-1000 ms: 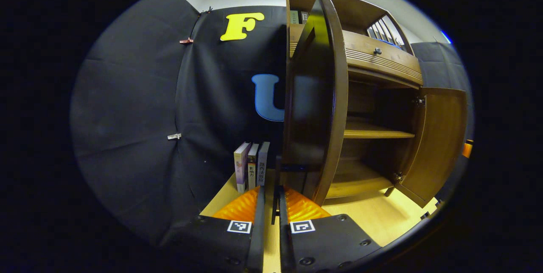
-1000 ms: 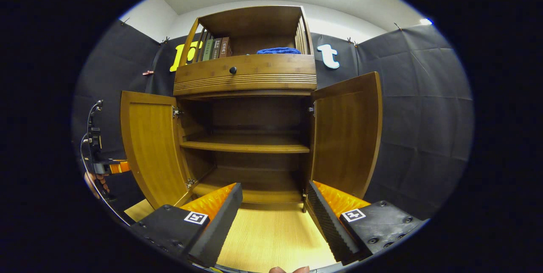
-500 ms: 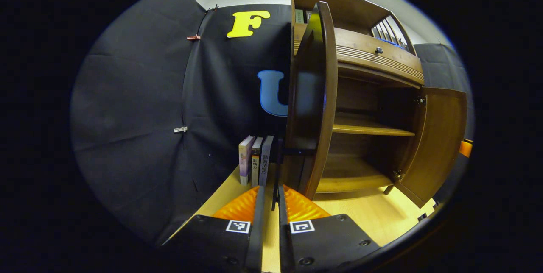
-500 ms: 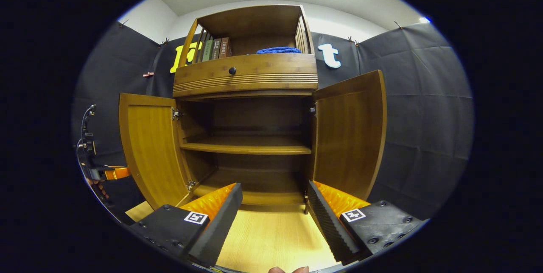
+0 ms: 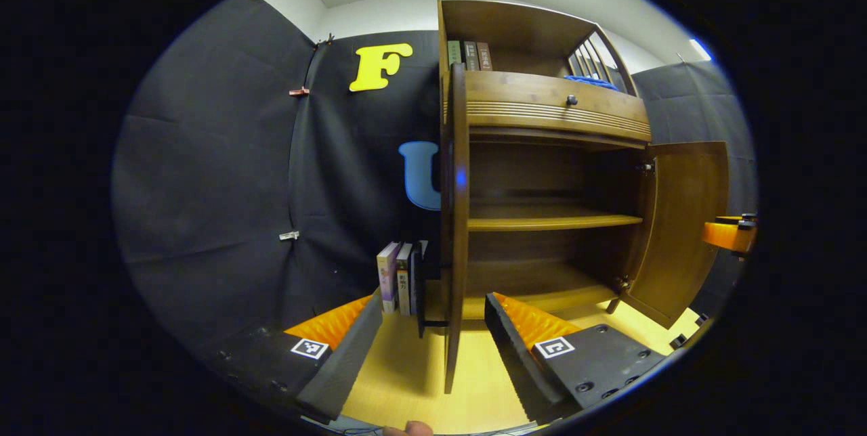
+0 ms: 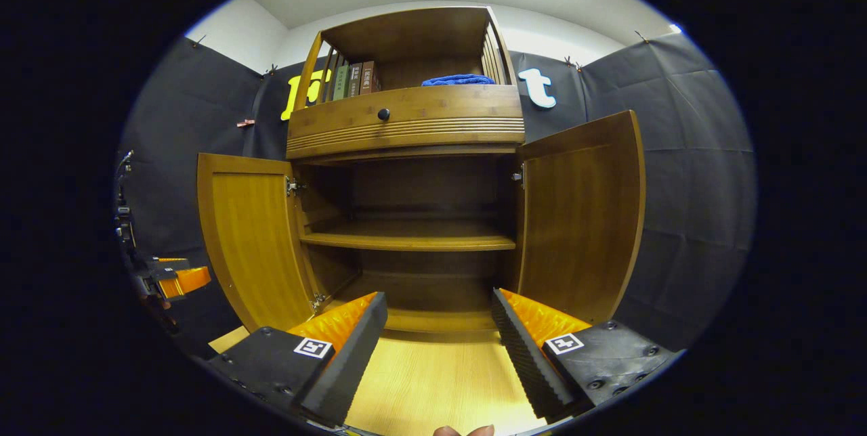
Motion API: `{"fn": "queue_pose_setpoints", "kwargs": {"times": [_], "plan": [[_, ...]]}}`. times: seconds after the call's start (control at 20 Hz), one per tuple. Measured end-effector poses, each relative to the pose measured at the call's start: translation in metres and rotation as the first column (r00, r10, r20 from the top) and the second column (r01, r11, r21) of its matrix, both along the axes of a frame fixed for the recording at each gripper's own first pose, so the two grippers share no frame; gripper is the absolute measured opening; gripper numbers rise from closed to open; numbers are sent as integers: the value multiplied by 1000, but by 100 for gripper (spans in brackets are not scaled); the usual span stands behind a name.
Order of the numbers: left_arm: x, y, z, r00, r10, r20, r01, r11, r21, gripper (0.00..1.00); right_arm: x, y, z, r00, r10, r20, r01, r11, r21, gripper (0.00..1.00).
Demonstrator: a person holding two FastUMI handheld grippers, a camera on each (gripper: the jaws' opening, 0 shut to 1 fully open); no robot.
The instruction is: Open the right door of the double-door shoe cabinet with the right hand, and open the left door with the left hand.
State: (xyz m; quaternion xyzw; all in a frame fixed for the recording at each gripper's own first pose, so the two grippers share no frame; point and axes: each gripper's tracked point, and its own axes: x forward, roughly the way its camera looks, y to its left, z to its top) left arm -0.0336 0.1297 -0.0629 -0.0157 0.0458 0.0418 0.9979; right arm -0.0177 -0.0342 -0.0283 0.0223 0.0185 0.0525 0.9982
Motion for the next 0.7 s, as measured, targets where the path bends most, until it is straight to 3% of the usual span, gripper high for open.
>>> {"fn": "queue_pose_setpoints", "kwargs": {"times": [0.2,0.5,0.6,0.65,0.7], "plan": [[3,-29,13,999,-43,19,43,999,-13,95,0,-1,2,1000,-9,8,9,1000,1,100],[11,-49,31,999,-26,39,26,1000,-6,94,-1,1,5,1000,-22,14,22,1000,4,93],[14,-57,33,998,-37,41,38,999,-21,94,0,3,9,999,-23,24,23,1000,7,100],[16,-61,32,998,-44,38,45,999,-23,94,1,4,11,999,-25,29,25,1000,6,93],[17,-63,31,998,-50,35,50,999,-21,95,1,5,13,999,-26,34,26,1000,5,93]]}}
